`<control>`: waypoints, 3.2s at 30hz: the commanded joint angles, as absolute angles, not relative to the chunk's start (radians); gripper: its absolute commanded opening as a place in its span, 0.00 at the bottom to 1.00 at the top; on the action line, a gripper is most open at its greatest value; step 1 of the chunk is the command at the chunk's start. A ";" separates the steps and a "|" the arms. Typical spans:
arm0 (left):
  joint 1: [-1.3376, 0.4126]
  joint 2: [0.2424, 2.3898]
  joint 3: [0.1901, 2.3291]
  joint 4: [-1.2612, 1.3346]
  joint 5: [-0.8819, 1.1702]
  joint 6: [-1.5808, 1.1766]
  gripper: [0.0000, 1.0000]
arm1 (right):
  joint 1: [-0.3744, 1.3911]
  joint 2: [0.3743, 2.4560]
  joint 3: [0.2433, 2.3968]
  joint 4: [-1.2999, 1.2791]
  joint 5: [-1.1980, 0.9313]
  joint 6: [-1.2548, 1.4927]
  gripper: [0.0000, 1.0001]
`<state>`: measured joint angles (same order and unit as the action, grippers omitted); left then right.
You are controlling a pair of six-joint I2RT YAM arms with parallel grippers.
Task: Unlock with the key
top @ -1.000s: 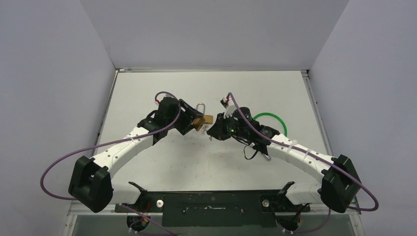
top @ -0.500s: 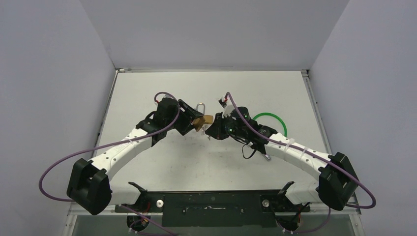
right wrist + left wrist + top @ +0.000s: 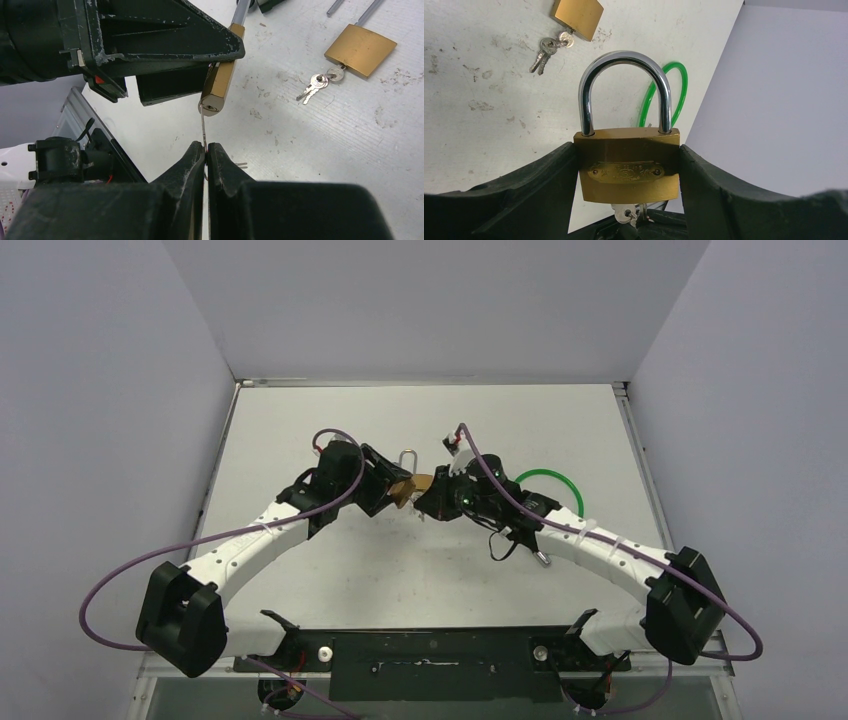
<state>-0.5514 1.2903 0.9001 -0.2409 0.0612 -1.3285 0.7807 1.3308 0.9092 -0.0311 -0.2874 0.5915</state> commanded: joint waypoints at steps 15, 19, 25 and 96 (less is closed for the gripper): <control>-0.541 1.246 0.918 -0.099 0.118 -1.348 0.30 | 0.788 1.380 0.993 -0.060 -0.213 0.604 0.00; -0.540 1.249 0.914 -0.088 0.130 -1.353 0.29 | 0.788 1.403 1.026 -0.074 -0.207 0.621 0.00; -0.540 1.248 0.904 -0.086 0.123 -1.363 0.24 | 0.788 1.498 1.160 -0.221 -0.182 0.677 0.00; -0.535 1.014 0.914 0.182 0.546 -0.286 0.00 | 0.671 1.303 1.298 -0.231 -0.343 0.712 0.81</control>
